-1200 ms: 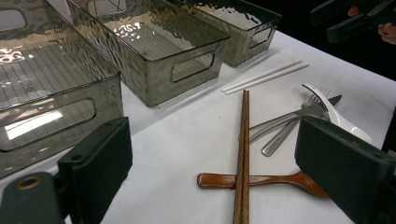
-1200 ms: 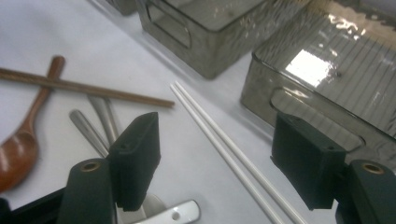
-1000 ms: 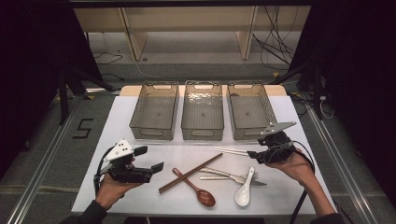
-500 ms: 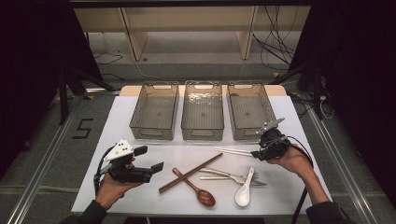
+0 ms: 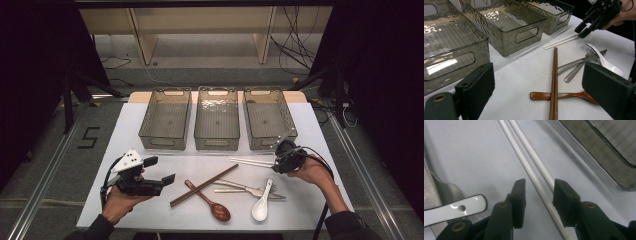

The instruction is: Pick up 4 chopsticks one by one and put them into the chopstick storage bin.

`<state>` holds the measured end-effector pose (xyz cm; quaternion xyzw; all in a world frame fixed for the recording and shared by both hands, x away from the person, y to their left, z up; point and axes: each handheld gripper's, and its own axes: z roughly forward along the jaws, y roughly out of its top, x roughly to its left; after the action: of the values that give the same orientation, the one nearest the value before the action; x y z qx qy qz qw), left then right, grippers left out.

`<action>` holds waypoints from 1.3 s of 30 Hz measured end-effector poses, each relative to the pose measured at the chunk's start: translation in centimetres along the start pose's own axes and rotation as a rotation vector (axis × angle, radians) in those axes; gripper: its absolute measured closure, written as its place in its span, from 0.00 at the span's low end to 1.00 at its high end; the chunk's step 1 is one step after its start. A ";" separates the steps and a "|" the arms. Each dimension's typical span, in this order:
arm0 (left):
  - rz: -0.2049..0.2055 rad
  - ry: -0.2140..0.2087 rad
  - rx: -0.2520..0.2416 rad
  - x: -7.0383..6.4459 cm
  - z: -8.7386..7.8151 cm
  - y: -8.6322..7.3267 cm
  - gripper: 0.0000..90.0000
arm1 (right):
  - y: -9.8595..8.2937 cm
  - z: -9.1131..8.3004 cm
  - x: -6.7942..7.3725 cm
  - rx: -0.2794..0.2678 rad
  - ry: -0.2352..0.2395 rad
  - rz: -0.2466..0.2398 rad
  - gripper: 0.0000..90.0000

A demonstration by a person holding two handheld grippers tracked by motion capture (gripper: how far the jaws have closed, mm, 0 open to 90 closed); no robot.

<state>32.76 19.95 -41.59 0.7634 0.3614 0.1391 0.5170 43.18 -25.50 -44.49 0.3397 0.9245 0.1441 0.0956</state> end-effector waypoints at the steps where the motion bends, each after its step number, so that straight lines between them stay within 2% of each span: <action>1: -0.001 0.000 0.000 0.0 0.0 0.0 0.12 | 0.0 0.1 -0.1 0.009 -0.002 0.001 0.72; 11: 0.000 -0.001 0.005 0.1 0.1 0.0 0.12 | 0.1 1.0 0.0 0.086 -0.004 -0.047 0.80; 18: -0.001 -0.001 0.006 0.1 0.0 0.0 0.12 | 0.3 0.8 0.8 0.151 -0.015 -0.127 0.85; 23: -0.001 0.000 0.007 0.1 0.0 0.0 0.12 | 0.2 0.8 1.1 0.175 0.005 -0.185 0.88; 33: 0.003 -0.001 0.008 0.1 0.0 0.0 0.12 | 0.1 0.6 1.7 0.204 0.011 -0.297 0.93; 39: 0.002 -0.001 0.009 0.1 0.0 0.0 0.12 | 0.0 0.6 1.8 0.209 0.017 -0.340 0.94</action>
<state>32.83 19.99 -41.65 0.7662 0.3610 0.1377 0.5135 42.03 -24.20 -45.17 0.1854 0.9793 0.0318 0.0750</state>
